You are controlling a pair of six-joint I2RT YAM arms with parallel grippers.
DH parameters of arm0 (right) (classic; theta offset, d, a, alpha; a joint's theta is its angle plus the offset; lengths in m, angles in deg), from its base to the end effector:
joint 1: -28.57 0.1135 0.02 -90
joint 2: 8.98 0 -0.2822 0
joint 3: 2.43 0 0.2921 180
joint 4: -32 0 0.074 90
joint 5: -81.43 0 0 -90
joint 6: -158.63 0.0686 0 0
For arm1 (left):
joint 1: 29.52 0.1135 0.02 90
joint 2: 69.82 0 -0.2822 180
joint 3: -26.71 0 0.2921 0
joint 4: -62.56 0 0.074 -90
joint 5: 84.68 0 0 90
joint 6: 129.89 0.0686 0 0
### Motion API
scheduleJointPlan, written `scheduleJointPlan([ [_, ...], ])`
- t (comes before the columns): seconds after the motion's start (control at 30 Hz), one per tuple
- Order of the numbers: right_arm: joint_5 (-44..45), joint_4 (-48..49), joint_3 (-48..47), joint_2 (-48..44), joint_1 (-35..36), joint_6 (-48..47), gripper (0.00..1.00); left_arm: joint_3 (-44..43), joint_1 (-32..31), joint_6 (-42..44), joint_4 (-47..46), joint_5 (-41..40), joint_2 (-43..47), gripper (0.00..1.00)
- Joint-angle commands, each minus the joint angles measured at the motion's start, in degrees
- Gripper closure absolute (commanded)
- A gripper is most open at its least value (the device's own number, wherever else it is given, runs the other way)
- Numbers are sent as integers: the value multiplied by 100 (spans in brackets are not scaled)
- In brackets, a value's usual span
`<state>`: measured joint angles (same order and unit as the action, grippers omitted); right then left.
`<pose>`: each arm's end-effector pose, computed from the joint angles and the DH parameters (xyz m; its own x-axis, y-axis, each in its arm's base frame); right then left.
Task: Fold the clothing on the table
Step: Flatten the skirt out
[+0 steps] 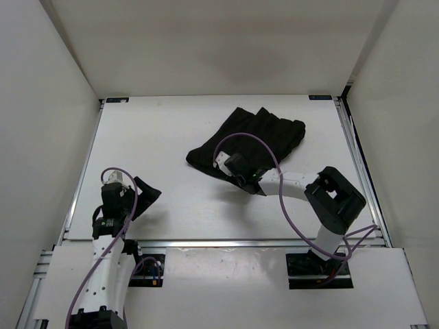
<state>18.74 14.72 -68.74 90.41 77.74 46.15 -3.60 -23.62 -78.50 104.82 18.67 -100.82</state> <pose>0.2833 0.2797 0.1286 -0.2813 -0.8452 -0.4544 -0.6369 0.5186 -0.5704 0.1739 0.0020 0.1594 -0.5721 -0.6695 -0.4738 -0.3697 0.7261 -0.5797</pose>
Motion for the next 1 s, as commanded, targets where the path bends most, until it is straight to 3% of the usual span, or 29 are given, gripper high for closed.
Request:
scheduleJointPlan([
  [0.0,73,43,41,-438,-144,94,48,-9,-17,-50,-97,107,68,1],
  [0.3,-138,-247,68,-623,-267,174,44,105,-27,-217,-150,151,191,1],
  [0.47,-524,-529,-56,-641,-469,279,36,106,-18,-226,-124,160,235,1],
  [0.7,-419,-292,58,-465,-382,122,37,132,-18,-235,-132,195,261,1],
  [0.97,-191,173,-3,-105,-206,-124,22,158,0,-199,-18,151,323,1],
])
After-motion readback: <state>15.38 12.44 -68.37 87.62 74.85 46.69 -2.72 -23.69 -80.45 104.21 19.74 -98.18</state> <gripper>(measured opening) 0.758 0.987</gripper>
